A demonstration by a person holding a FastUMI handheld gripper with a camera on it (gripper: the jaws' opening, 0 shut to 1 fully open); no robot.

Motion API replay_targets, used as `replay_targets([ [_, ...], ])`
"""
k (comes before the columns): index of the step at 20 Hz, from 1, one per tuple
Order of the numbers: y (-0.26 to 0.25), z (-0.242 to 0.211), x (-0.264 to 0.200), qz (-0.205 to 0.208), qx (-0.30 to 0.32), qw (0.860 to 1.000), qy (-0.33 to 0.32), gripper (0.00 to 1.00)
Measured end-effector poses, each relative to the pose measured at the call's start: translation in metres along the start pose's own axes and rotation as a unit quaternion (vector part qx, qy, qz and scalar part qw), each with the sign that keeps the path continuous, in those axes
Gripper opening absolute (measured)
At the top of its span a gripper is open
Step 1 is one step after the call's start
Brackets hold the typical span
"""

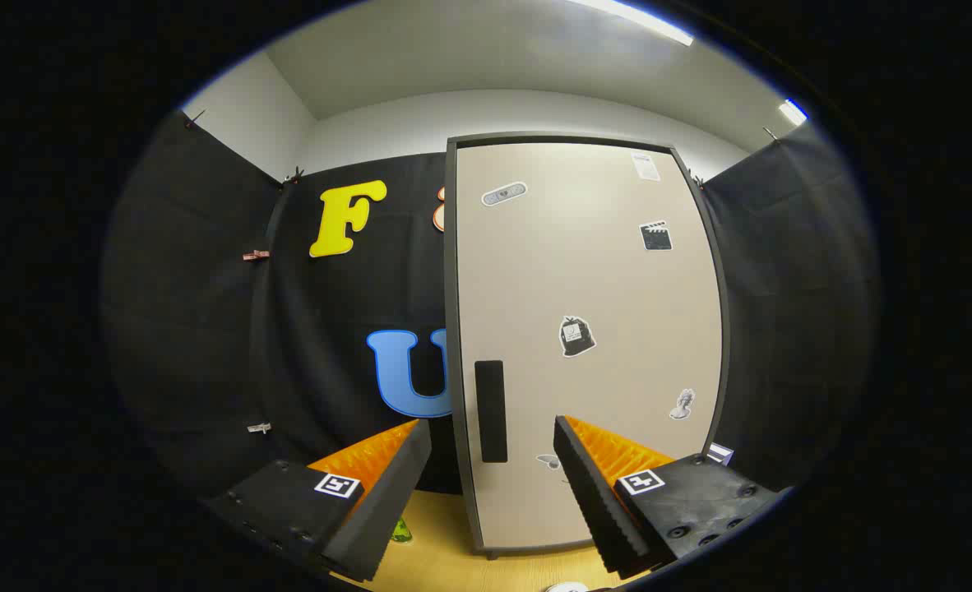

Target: Open the shoe cabinet door, grab the shoes and put them into the shoe cabinet, then close the shoe cabinet door.

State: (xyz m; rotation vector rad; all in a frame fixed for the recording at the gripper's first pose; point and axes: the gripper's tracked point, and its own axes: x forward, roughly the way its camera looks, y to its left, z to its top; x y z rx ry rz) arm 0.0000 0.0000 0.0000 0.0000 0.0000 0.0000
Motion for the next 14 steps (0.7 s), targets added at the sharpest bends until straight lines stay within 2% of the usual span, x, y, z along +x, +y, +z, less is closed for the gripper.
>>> replay_targets([
  [14,-0.003,-0.012,0.026,-0.006,-0.001,1.000,0.008,0.98],
])
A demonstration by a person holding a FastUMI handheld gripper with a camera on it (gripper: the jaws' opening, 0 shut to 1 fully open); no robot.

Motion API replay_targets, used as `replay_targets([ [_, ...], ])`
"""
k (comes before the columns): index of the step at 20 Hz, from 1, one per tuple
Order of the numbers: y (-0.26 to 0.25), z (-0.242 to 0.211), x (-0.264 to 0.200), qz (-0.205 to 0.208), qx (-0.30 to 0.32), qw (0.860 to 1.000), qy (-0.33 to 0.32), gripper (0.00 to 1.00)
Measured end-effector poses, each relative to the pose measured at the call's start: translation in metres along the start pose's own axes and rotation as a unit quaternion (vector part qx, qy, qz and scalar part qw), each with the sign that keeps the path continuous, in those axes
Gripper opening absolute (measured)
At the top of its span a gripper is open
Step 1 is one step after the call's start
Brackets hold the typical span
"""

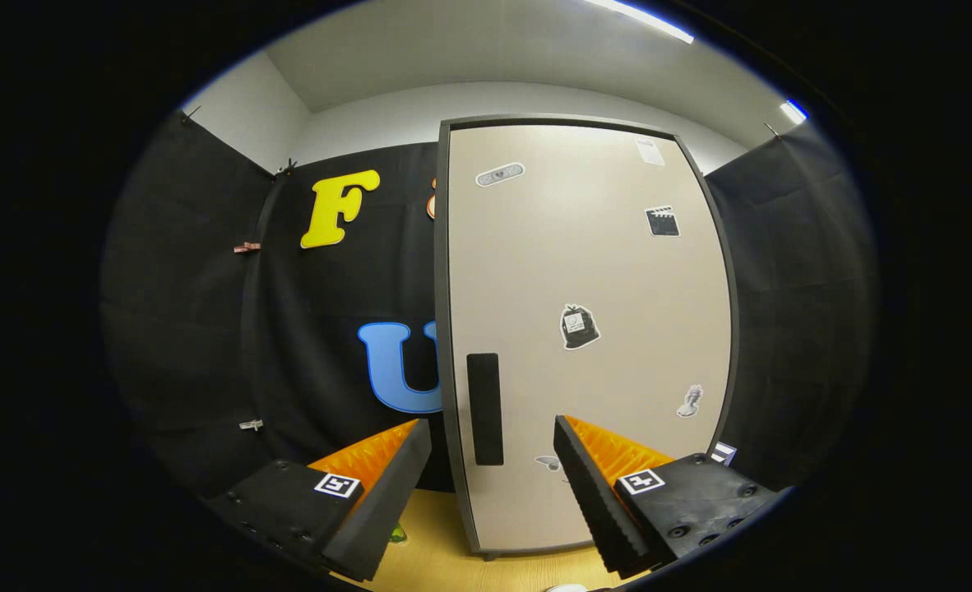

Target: Open the shoe cabinet door, grab the shoes and put them into the shoe cabinet, then close the shoe cabinet door.

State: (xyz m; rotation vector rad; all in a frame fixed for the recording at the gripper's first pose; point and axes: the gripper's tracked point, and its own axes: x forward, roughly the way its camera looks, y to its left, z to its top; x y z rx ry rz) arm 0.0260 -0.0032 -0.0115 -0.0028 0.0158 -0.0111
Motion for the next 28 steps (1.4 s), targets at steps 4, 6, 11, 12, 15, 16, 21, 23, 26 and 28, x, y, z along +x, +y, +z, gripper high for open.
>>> replay_targets([
  [4,0.001,-0.002,0.006,0.000,0.002,1.000,0.001,0.98],
  [6,0.001,-0.003,0.009,-0.001,0.002,1.000,0.002,0.98],
  [11,0.001,-0.006,0.015,-0.006,0.001,1.000,0.003,0.98],
  [12,0.001,-0.007,0.017,-0.007,0.000,1.000,0.003,0.98],
  [15,0.001,-0.009,0.023,-0.010,0.000,1.000,0.005,0.98],
  [16,0.001,-0.009,0.025,-0.011,0.001,1.000,0.004,0.98],
  [21,0.000,-0.017,0.045,-0.022,0.001,1.000,0.009,0.98],
  [23,-0.001,-0.023,0.055,-0.027,0.002,1.000,0.015,0.98],
  [26,0.001,-0.032,0.070,-0.033,0.003,0.999,0.021,0.98],
  [28,0.003,-0.036,0.079,-0.036,0.003,0.999,0.022,0.98],
])
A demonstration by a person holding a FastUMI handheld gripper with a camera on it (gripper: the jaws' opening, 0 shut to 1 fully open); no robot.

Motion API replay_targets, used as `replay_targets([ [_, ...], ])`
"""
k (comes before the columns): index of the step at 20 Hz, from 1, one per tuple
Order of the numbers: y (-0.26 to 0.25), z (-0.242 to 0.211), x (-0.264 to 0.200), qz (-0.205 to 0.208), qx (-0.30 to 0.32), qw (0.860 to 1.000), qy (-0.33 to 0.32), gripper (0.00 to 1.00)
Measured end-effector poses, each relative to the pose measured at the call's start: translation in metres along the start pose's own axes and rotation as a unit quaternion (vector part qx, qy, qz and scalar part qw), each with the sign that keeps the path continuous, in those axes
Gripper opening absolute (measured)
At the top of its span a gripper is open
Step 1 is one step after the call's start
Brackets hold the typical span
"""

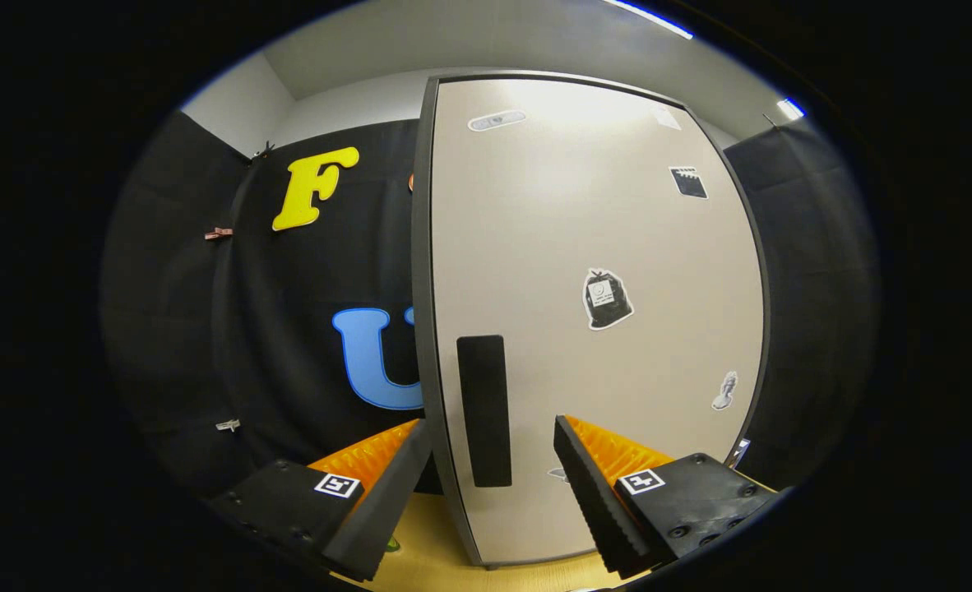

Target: Open the shoe cabinet door, grab the shoes and put them into the shoe cabinet, then close the shoe cabinet door.

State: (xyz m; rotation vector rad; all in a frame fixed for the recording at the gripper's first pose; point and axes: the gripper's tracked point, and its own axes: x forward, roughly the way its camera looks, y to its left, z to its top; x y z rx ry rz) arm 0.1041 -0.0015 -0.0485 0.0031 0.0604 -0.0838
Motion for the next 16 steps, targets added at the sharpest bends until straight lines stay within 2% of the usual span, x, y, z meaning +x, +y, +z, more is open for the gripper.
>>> replay_targets([
  [4,0.001,-0.005,0.018,-0.008,0.002,1.000,0.001,0.96],
  [6,-0.001,-0.008,0.024,-0.015,0.003,1.000,0.000,0.86],
  [9,-0.001,-0.012,0.032,-0.020,0.002,1.000,0.005,0.83],
  [12,-0.004,-0.018,0.035,-0.032,-0.009,0.999,0.012,0.68],
  [14,-0.004,-0.019,0.039,-0.036,-0.015,0.999,0.010,0.66],
  [15,-0.003,-0.018,0.034,-0.038,-0.019,0.999,0.011,0.40],
  [16,-0.003,-0.018,0.035,-0.040,-0.020,0.999,0.009,0.40],
])
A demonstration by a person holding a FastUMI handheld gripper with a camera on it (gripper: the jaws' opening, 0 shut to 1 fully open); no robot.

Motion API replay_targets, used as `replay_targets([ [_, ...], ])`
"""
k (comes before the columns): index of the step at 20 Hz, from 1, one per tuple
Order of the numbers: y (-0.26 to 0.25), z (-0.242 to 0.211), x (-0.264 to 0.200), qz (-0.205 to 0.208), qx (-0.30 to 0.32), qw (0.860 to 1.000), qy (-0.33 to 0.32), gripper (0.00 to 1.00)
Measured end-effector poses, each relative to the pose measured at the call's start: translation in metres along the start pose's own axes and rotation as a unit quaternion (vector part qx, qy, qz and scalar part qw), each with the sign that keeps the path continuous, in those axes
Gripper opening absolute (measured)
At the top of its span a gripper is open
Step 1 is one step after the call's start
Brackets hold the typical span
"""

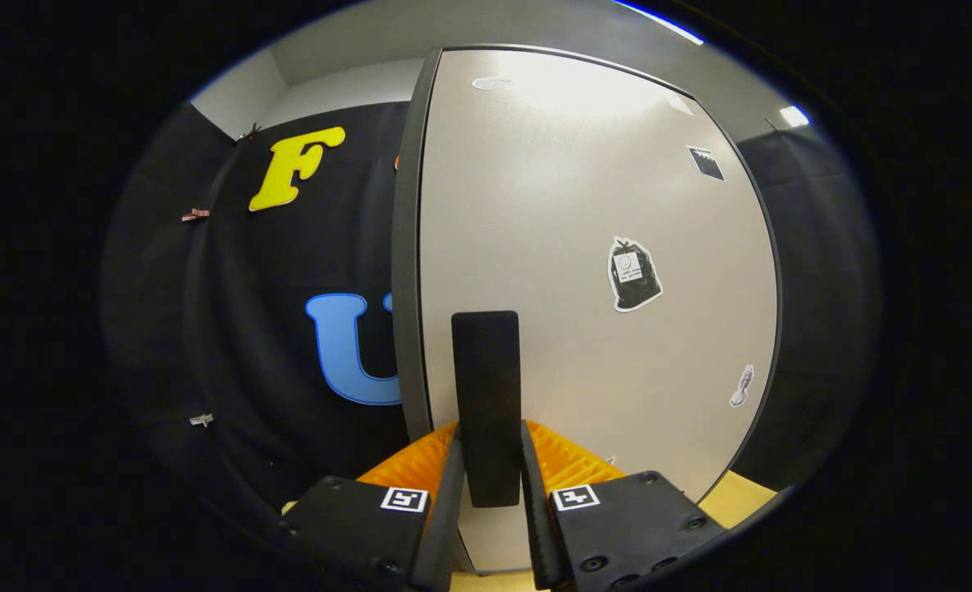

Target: Open the shoe cabinet door, grab the shoes and put them into the shoe cabinet, then close the shoe cabinet door.

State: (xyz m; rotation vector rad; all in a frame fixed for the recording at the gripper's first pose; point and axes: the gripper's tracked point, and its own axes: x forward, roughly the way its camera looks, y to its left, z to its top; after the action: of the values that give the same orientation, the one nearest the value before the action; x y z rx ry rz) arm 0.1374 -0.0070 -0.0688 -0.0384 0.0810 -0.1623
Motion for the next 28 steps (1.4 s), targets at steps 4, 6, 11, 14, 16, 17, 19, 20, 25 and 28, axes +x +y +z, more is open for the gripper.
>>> replay_targets([
  [4,-0.001,-0.001,0.000,-0.001,0.000,1.000,0.009,0.33],
  [6,-0.001,-0.002,-0.001,0.000,-0.003,1.000,0.016,0.33],
  [11,-0.003,0.000,-0.023,0.017,0.009,1.000,0.012,0.33],
  [14,-0.012,0.002,-0.048,0.034,0.017,0.999,0.011,0.33],
  [16,-0.019,0.004,-0.065,0.043,0.024,0.999,0.008,0.33],
  [17,-0.023,0.004,-0.075,0.049,0.029,0.998,0.010,0.33],
  [19,-0.034,0.005,-0.093,0.060,0.038,0.997,0.012,0.33],
  [20,-0.038,0.007,-0.102,0.067,0.042,0.997,0.012,0.33],
  [25,-0.068,0.009,-0.145,0.117,0.042,0.992,0.018,0.33],
  [28,-0.092,0.011,-0.168,0.139,0.041,0.989,0.016,0.33],
])
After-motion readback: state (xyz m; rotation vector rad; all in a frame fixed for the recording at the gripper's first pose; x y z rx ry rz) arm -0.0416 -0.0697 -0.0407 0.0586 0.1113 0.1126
